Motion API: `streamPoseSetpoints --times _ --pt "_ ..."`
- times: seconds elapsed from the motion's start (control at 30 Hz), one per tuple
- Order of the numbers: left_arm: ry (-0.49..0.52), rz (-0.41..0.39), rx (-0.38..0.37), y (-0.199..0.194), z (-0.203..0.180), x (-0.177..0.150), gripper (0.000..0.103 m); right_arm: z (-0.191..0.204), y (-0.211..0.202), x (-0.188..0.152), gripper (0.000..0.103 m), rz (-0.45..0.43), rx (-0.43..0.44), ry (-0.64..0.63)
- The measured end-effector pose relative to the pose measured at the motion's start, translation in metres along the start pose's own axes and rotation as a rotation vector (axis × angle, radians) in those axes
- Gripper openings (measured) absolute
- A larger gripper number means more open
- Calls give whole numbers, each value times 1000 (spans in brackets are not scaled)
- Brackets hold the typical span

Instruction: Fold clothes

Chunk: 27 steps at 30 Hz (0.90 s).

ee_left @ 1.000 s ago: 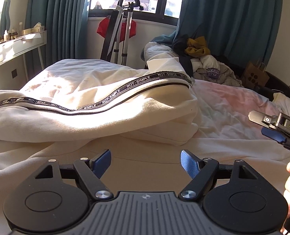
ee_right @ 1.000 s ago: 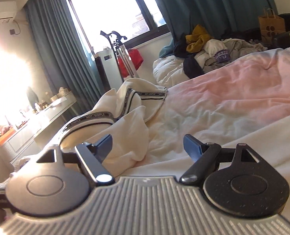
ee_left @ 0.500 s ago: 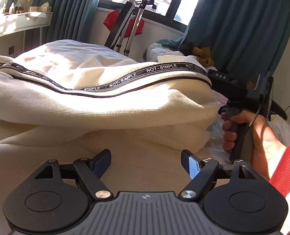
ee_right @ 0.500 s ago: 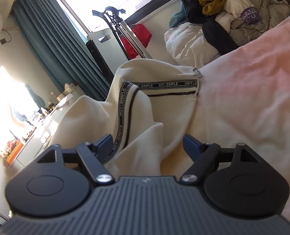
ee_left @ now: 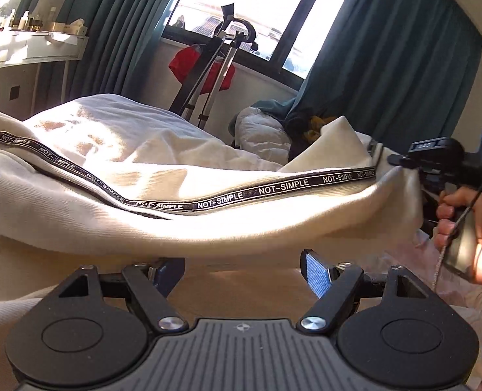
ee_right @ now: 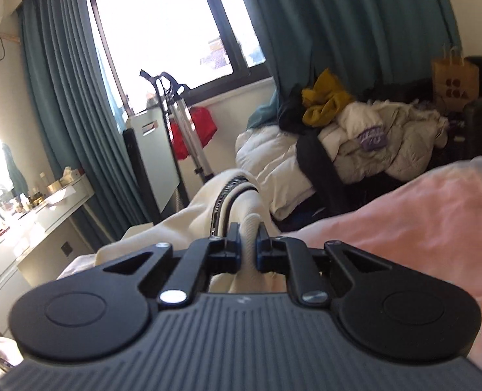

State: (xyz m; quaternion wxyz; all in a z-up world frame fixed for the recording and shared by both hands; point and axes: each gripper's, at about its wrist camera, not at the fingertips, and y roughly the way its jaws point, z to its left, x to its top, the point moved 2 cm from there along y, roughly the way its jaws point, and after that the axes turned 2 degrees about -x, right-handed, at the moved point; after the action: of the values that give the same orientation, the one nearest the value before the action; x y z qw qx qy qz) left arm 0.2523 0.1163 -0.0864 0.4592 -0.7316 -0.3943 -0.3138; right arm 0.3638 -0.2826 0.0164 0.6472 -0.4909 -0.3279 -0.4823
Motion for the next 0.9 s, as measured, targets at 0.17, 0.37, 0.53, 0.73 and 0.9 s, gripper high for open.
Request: streamPoseSetpoints --times 0.17,0.37,0.53,0.73,0.9 --pt "33 -32 -57 -17 -18 4 79 -18 -42 33 12 -54 -195 -132" --pt "51 24 10 -9 -20 -4 79 -59 -47 1 15 146 -158 -82" --pt "-3 59 10 -3 -10 -9 79 -91 -78 -42 27 122 -140 81" --pt "9 49 25 -8 -15 -18 80 -158 -117 -94 76 -50 -102 446" --pt "-3 39 38 -13 -20 -22 80 -203 -91 -117 76 -42 -54 692"
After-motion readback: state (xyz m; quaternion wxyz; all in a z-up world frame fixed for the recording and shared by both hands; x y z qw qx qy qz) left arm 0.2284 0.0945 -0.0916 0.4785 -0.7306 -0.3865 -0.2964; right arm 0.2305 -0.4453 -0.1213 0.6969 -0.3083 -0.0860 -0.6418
